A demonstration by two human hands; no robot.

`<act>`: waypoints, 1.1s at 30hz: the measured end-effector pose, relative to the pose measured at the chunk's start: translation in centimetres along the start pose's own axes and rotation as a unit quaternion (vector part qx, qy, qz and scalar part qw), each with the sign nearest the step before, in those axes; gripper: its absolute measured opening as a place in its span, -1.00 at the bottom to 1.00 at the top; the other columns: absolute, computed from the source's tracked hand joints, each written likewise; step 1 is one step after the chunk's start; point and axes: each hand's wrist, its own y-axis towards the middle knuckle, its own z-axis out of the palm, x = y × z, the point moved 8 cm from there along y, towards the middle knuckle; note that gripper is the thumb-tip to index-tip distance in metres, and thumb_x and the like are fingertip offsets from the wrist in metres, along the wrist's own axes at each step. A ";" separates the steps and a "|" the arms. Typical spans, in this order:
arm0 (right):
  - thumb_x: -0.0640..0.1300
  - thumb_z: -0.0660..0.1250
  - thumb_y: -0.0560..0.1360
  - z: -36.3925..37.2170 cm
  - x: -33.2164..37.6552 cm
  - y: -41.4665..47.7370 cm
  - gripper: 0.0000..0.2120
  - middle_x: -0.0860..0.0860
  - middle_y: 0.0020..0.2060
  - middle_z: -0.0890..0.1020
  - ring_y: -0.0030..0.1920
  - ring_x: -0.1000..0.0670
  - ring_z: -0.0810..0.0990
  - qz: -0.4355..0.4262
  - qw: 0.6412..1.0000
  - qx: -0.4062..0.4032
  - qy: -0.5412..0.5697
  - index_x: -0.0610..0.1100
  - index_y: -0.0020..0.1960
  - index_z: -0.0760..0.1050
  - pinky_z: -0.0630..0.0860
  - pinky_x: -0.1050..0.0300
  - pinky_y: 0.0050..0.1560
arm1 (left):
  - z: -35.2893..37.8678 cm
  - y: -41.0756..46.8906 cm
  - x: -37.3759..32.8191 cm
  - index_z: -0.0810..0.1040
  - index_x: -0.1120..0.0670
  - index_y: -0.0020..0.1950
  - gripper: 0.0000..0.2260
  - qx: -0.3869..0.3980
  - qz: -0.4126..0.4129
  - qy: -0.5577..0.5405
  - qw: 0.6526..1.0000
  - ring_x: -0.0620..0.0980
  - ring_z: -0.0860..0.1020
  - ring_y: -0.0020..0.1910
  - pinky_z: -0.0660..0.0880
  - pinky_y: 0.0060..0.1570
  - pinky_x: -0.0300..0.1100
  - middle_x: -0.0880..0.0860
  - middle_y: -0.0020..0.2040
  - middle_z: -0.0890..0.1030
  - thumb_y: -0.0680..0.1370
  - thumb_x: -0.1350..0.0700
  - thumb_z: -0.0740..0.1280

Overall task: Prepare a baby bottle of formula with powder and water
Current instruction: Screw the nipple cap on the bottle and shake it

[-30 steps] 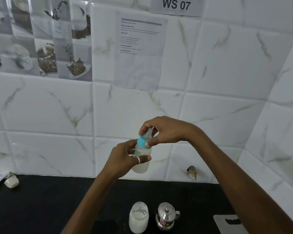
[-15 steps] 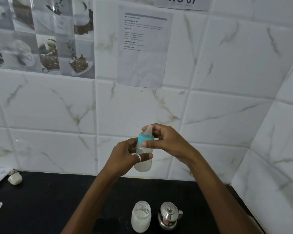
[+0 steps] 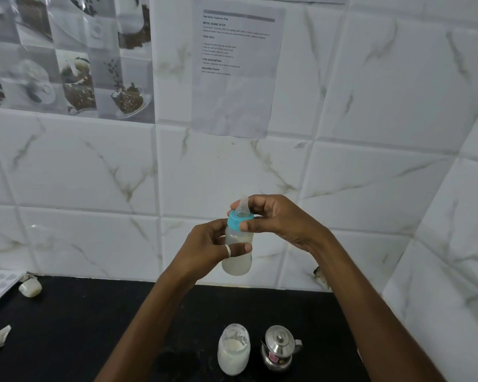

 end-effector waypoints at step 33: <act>0.01 0.60 0.41 -0.7 -0.2 -0.6 -0.60 0.12 0.12 0.69 0.14 0.10 0.63 0.005 0.982 -0.133 -0.134 -0.07 0.19 0.65 0.56 0.18 0.17 | 0.5 0.2 0.1 0.64 -0.07 0.25 -0.56 -0.035 -0.006 0.053 0.998 -0.05 0.70 0.01 0.63 0.14 0.00 -0.13 0.04 0.73 0.40 -0.10 0.59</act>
